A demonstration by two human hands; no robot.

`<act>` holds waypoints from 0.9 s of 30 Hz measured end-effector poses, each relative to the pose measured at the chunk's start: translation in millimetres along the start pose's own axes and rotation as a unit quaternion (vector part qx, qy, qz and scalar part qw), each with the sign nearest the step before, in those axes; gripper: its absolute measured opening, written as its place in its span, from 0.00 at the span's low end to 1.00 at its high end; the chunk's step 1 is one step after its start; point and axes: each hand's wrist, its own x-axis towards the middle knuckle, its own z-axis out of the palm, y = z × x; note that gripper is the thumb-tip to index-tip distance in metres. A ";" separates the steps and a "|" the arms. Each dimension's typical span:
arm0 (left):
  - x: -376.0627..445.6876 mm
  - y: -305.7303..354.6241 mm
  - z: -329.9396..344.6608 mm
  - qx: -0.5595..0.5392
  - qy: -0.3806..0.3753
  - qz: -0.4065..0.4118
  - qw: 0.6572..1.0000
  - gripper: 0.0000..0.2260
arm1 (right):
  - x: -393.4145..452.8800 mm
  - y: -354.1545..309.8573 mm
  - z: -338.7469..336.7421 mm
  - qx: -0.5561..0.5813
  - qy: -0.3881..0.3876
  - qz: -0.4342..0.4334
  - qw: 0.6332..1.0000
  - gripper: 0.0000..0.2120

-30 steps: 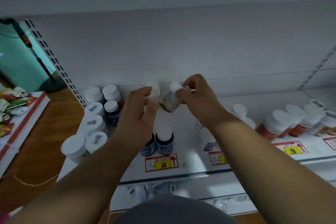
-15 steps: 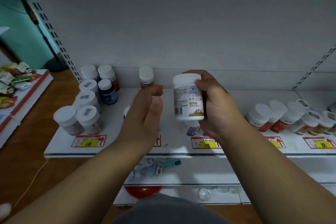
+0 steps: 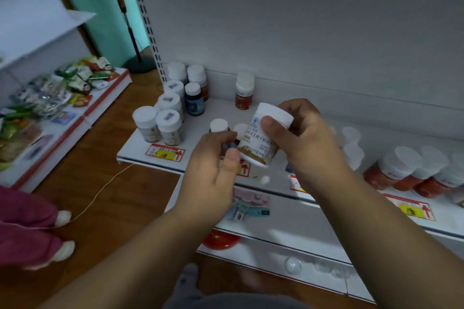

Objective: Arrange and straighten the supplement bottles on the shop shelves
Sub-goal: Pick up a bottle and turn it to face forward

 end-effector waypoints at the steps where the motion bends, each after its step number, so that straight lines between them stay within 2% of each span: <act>1: 1.5 -6.2 -7.1 0.017 0.013 0.008 1.000 0.21 | 0.4 -0.2 8.5 -0.038 0.017 -0.018 0.999 0.13; 4: 12.2 -27.2 -31.0 0.021 0.043 -0.012 0.999 0.16 | 7.1 -3.9 39.2 -0.141 0.044 -0.067 0.987 0.13; 6: 21.8 -44.5 -52.1 0.027 0.050 -0.010 0.998 0.15 | 16.3 -4.6 65.4 -0.173 0.033 -0.077 0.981 0.14; 11: 59.6 -89.1 -121.5 0.099 0.013 0.079 0.992 0.13 | 44.4 12.2 133.8 -0.285 -0.008 -0.066 0.956 0.18; 15: 87.5 -117.5 -158.8 0.176 -0.029 0.088 0.980 0.13 | 58.6 36.7 168.6 -0.424 -0.027 -0.095 0.900 0.17; 19: 104.3 -134.4 -168.7 0.162 -0.065 0.113 0.978 0.14 | 68.5 48.8 177.3 -0.548 -0.031 -0.085 0.832 0.17; 27: 127.1 -148.4 -160.3 0.142 -0.112 0.127 0.975 0.15 | 86.9 55.9 177.8 -0.596 -0.055 -0.029 0.801 0.16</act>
